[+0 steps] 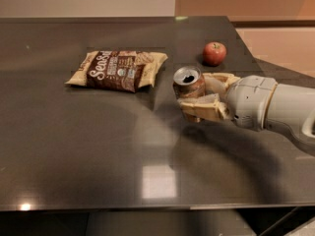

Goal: Place orange can upright

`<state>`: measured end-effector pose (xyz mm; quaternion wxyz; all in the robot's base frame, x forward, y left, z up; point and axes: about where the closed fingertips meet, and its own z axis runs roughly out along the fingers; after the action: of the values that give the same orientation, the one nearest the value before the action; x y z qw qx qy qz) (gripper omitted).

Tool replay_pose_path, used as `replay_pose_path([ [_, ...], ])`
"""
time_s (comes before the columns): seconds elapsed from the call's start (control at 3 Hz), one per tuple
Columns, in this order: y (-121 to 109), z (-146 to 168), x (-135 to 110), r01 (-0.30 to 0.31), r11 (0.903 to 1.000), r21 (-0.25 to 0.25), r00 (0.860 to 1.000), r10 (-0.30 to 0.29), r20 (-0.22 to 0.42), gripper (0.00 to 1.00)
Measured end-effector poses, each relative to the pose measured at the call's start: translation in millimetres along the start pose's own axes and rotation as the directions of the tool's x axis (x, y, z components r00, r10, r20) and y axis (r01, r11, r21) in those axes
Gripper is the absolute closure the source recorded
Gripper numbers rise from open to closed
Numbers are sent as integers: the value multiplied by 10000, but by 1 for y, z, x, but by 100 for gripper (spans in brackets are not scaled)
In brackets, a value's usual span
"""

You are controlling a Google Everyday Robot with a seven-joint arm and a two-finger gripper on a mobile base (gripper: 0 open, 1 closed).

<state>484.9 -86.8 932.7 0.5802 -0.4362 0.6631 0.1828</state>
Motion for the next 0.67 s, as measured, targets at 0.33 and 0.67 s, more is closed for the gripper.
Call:
replay_pose_path([
  [0.33, -8, -1, 3, -19, 9997, -258, 9972, 39, 743, 100],
  [0.67, -18, 0, 7, -548, 9975, -451, 9909, 599, 1202, 100],
])
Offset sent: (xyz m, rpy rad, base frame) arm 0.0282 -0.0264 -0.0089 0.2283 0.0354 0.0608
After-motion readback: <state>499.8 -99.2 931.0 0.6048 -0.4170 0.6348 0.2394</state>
